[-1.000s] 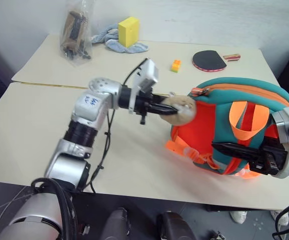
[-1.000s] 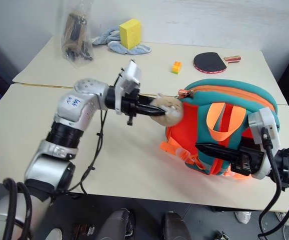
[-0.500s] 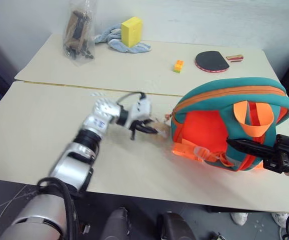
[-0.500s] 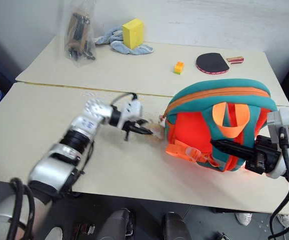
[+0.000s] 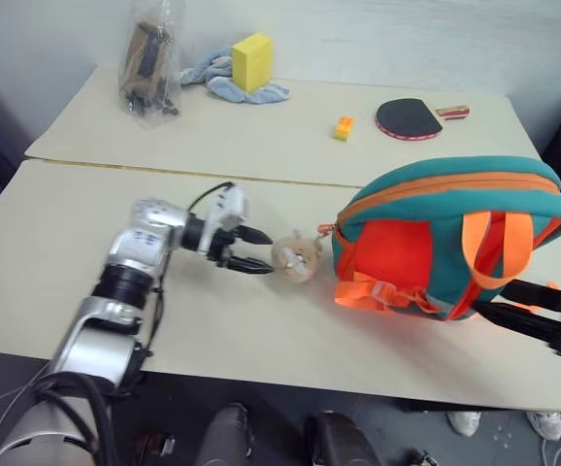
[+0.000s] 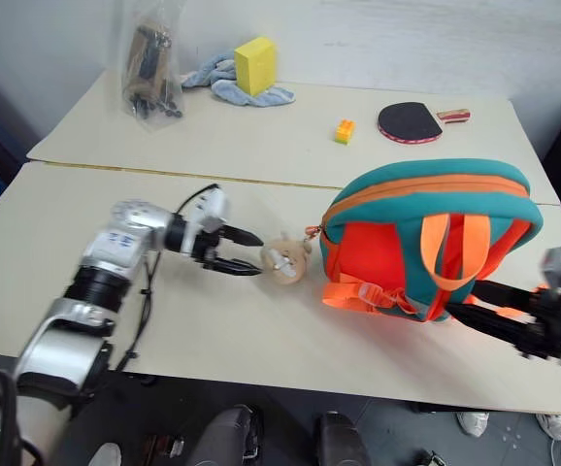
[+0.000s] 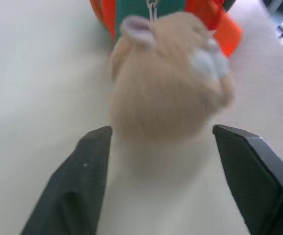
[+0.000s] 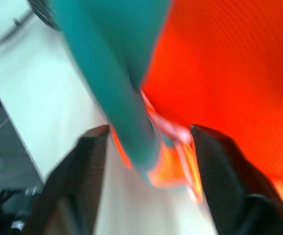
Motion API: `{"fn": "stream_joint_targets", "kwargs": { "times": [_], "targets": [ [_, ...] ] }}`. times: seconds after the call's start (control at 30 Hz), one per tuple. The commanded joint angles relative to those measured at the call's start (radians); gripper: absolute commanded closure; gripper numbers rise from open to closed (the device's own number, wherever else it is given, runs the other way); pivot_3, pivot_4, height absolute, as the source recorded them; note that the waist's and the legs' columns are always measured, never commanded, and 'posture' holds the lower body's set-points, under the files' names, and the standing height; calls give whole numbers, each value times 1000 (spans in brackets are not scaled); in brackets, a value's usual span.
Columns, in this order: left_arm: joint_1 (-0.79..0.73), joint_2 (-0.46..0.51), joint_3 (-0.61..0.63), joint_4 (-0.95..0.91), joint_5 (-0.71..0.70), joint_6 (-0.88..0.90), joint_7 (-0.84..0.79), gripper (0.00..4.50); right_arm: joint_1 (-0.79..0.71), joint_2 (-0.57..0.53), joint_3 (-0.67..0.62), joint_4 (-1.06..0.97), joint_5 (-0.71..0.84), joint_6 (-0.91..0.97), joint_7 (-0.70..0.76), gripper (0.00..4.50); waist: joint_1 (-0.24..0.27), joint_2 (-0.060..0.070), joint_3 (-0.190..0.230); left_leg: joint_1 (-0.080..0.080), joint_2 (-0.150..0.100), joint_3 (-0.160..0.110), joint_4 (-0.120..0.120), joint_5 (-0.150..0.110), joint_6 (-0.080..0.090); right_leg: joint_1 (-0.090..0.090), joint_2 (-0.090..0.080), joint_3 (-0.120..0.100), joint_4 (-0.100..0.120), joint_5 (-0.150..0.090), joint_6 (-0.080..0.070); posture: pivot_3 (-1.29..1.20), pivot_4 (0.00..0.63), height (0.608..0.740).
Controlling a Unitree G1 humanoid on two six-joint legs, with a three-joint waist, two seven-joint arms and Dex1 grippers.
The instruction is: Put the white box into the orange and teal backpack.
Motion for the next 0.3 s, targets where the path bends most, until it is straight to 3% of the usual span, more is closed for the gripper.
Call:
{"fn": "stream_joint_targets", "kwargs": {
  "times": [0.03,0.07,0.17,0.3],
  "targets": [
    [5,157,82,-151,-154,168,-133,0,58,-101,-193,171,-73,14,213,480,-3,0,0,1,0,0,0,0,0,1,0,0,-1,0,0,0,150,740],
    [14,196,88,-176,-181,202,-148,0,68,-128,-223,227,-91,13,260,112,-6,0,0,1,0,0,-1,-1,1,1,0,0,-2,0,0,0,150,740],
    [33,284,141,-179,-218,202,-142,0,0,-228,-260,451,-163,-33,312,48,-12,0,0,11,-1,1,-9,-3,4,7,-1,2,-4,-1,-1,0,150,740],
    [46,268,186,-218,-261,221,-41,0,-125,-249,-215,591,-176,-47,303,48,-11,0,0,16,0,-1,-10,-3,5,13,-2,0,-4,-1,-3,0,150,740]
  ]
}}
